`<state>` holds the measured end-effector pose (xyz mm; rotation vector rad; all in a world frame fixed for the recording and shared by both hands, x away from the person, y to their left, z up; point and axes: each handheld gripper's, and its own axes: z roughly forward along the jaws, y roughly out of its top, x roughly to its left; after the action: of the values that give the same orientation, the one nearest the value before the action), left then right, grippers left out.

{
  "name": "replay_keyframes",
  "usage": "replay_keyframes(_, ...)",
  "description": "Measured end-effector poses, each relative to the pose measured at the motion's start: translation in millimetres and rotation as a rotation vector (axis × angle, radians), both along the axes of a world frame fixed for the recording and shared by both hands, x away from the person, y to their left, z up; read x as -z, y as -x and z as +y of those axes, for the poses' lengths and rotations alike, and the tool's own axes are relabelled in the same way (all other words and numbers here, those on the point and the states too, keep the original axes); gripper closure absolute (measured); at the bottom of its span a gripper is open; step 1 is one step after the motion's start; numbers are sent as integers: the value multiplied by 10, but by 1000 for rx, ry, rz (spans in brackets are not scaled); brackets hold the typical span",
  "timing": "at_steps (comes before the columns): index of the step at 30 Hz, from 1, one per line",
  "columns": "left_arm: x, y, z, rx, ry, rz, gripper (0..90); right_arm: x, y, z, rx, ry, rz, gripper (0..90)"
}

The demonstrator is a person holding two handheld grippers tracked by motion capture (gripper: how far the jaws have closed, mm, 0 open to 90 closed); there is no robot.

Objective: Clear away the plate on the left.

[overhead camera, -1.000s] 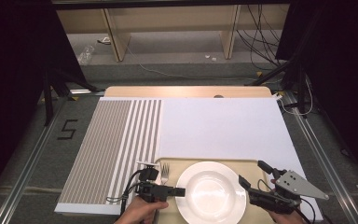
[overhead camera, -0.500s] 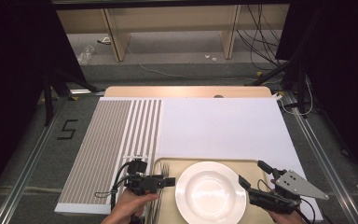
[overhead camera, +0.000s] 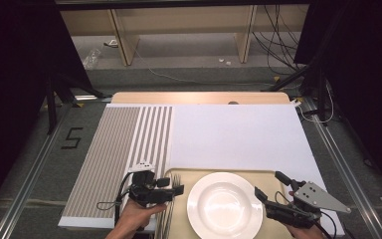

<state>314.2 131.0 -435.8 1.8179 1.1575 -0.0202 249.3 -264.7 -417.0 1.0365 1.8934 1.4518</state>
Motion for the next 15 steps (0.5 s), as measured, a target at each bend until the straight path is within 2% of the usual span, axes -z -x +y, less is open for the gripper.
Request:
replay_keyframes(8, -47, 38, -2, 23, -4, -112, 274, 0, -1, -2, 1, -1, 0, 196)
replay_keyframes(15, -81, 54, 38, 23, 26, -178, 258, 1, -3, -2, 2, -2, 1, 190)
